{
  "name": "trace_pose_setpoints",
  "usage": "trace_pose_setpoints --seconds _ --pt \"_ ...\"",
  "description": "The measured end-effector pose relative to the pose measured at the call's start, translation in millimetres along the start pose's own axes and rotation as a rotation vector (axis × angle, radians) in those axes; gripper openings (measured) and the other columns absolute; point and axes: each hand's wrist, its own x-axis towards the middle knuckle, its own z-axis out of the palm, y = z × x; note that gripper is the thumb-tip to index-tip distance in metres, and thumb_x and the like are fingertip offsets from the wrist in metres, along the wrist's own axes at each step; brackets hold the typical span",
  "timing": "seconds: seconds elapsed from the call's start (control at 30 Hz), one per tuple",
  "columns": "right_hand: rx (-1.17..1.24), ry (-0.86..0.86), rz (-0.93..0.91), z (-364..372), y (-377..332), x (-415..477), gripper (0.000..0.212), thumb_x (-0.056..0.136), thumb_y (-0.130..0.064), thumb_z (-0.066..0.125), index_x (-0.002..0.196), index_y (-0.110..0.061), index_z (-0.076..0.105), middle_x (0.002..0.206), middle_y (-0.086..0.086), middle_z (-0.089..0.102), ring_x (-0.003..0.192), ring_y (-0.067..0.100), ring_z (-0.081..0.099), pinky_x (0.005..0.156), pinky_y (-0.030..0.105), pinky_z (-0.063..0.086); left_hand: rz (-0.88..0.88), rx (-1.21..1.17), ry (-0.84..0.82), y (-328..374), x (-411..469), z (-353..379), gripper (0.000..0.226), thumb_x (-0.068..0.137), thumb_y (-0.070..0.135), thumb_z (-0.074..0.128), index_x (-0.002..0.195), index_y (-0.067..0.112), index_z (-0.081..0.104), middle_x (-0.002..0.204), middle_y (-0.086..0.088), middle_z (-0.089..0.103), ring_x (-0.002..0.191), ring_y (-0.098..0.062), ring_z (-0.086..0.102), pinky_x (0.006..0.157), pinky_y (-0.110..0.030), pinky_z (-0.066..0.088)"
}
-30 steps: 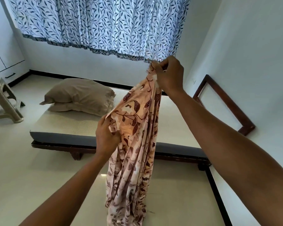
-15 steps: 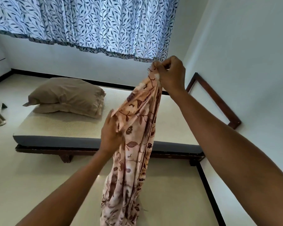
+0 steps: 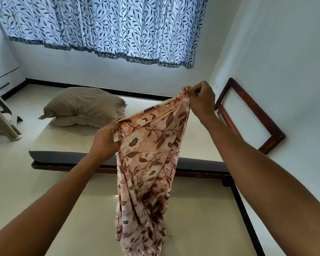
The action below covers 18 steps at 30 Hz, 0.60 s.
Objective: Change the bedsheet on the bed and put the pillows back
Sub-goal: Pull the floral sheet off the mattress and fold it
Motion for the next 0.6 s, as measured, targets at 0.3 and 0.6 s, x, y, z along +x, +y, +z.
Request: trace_pose_setpoints --seconds 0.3,0.6 --pt "0.238 -0.156 0.090 -14.0 18.7 9.1 0.018 0.089 -0.027 0.076 0.087 -0.015 0.063 0.086 0.008 0.074 0.077 0.026 0.072 0.068 0.039 0.061 -0.272 -0.297 0.018 -0.6 -4.9 -5.1 0.066 0.074 -0.002 0.084 0.125 0.034 0.065 0.102 0.019 0.073 0.097 0.001 0.070 0.083 -0.035 0.062" --pt "0.533 -0.435 0.344 -6.5 60.3 -21.5 0.008 0.098 -0.005 0.066 0.105 -0.003 0.063 0.079 0.008 0.070 0.063 0.017 0.058 0.060 0.027 0.052 -0.232 -0.212 -0.054 10.9 -5.1 -19.7 0.067 0.077 -0.007 0.078 0.132 0.028 0.063 0.097 0.008 0.075 0.074 -0.012 0.075 0.072 -0.038 0.064"
